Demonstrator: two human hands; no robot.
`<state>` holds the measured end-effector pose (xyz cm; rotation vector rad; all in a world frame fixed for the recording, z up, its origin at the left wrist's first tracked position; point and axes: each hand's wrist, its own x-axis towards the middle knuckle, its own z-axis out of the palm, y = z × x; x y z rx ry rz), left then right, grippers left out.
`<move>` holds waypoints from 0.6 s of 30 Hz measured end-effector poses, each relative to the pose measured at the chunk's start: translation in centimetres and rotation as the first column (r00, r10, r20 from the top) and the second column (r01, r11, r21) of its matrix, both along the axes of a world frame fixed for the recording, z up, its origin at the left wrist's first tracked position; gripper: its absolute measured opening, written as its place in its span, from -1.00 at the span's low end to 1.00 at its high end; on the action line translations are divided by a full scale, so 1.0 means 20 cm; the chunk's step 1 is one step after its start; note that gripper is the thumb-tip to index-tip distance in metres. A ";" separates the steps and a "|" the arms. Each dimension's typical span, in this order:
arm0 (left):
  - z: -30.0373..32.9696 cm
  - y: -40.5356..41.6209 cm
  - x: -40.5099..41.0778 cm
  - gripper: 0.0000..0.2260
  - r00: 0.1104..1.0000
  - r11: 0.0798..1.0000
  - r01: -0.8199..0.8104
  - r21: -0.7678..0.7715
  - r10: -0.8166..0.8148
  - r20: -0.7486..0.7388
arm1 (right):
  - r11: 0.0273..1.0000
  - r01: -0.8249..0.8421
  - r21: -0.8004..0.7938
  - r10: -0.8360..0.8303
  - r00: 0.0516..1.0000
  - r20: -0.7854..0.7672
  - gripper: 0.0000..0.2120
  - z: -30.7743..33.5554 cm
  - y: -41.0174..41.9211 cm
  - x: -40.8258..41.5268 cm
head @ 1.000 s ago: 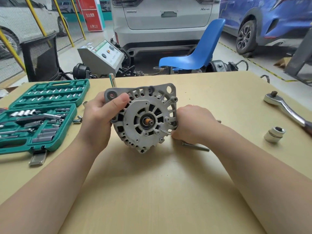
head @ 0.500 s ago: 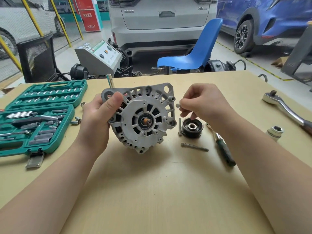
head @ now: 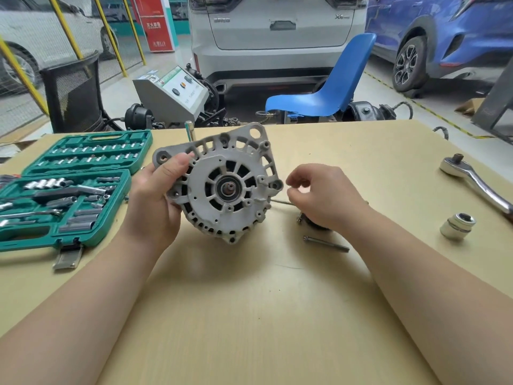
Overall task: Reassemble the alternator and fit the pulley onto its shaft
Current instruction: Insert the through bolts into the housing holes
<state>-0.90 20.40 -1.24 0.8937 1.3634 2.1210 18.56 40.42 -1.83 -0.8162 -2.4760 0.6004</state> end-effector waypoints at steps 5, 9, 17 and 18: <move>-0.02 -0.10 -0.07 -0.59 0.994 1.000 0.019 0.014 -0.021 0.106 | 0.966 -0.084 0.244 0.002 0.948 0.319 -0.72 -0.05 -0.01 -0.03; -0.01 -0.11 -0.04 -0.58 0.998 0.999 0.022 0.023 -0.024 0.057 | 0.949 -0.085 0.304 -0.034 0.930 0.367 -0.74 -0.06 -0.03 -0.06; 0.03 -0.08 0.04 -0.82 0.990 0.998 0.057 0.027 -0.053 -0.132 | 0.957 0.013 0.291 -0.050 0.992 0.119 -0.83 -0.01 -0.04 -0.06; 0.04 -0.07 0.05 -0.80 0.990 0.999 0.042 0.016 -0.039 -0.133 | 0.987 0.062 0.148 -0.056 0.997 -0.048 -0.87 0.00 -0.03 -0.05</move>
